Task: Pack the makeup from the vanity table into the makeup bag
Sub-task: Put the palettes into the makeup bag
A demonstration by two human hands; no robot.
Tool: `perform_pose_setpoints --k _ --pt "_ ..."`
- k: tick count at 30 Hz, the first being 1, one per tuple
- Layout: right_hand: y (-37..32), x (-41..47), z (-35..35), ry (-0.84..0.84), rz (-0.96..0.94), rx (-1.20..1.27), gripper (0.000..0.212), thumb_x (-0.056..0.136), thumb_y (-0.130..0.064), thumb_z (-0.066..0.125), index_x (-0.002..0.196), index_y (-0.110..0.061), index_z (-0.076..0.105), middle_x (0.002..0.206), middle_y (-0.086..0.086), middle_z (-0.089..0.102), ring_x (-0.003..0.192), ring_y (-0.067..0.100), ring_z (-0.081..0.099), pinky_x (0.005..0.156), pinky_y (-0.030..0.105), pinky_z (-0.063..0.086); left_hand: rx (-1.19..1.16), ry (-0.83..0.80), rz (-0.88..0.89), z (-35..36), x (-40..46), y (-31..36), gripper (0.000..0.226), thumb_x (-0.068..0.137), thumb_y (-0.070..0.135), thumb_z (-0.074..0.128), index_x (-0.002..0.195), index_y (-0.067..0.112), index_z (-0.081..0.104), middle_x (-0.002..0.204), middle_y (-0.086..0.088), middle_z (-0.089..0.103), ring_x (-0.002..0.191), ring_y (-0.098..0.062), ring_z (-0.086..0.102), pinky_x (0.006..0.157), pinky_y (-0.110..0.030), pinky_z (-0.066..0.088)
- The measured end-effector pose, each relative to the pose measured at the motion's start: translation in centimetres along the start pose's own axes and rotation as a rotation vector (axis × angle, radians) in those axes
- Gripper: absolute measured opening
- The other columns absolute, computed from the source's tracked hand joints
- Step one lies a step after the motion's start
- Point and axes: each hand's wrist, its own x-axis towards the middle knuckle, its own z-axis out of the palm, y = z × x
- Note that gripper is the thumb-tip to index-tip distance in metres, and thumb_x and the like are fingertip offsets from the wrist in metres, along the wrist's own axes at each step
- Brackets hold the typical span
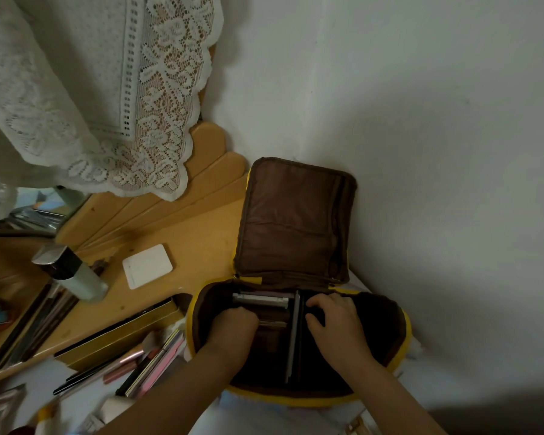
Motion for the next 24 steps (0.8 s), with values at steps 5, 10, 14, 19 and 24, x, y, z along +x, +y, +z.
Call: perform_pose_setpoints --k 5,10,14,19,24 --pt "0.3 -0.3 -0.3 -0.006 0.010 -0.003 0.025 0.094 -0.022 0.050 0.118 -0.019 0.056 0.120 0.000 0.051 0.118 0.017 0.037 0.098 0.031 0.040 0.022 0.062 -0.011 -0.1 -0.1 0.3 0.030 0.091 -0.003 0.038 0.110 0.007 0.060 0.117 -0.012 0.063 0.107 -0.026 0.060 0.090 -0.033 0.048" --pt "0.4 -0.7 -0.8 -0.019 0.009 -0.014 0.026 0.095 -0.022 0.048 0.120 -0.019 0.054 0.124 -0.001 0.049 0.121 0.017 0.034 0.099 0.028 0.038 0.012 0.053 -0.019 -0.3 -0.4 0.5 0.028 0.091 -0.002 0.042 0.111 0.007 0.060 0.118 -0.012 0.062 0.109 -0.026 0.059 0.090 -0.033 0.048" --pt "0.2 -1.0 -1.1 -0.020 -0.012 0.001 0.025 0.095 -0.021 0.048 0.119 -0.019 0.055 0.123 -0.001 0.050 0.119 0.016 0.035 0.097 0.027 0.038 -0.178 0.099 0.000 -1.1 -1.0 0.6 0.013 0.092 0.015 0.050 0.099 0.010 0.060 0.107 -0.009 0.063 0.104 -0.025 0.060 0.083 -0.031 0.047" --pt "-1.0 -1.6 -1.3 -0.081 -0.091 0.081 0.018 0.094 -0.014 0.049 0.108 -0.019 0.058 0.100 -0.004 0.051 0.096 0.012 0.050 0.080 0.022 0.045 -0.449 0.309 -0.010 -2.7 -4.2 0.3 0.022 0.093 0.030 0.049 0.096 0.012 0.062 0.099 -0.006 0.066 0.094 -0.020 0.061 0.077 -0.028 0.047" --pt "-3.5 -3.3 -0.7 -0.196 -0.254 0.121 0.015 0.094 -0.013 0.049 0.097 -0.026 0.057 0.089 -0.006 0.056 0.076 0.003 0.051 0.061 0.011 0.038 -0.605 0.395 -0.019 -1.2 -9.8 -1.4 0.018 0.093 0.025 0.049 0.100 0.019 0.065 0.098 0.000 0.069 0.089 -0.011 0.062 0.082 -0.028 0.049"
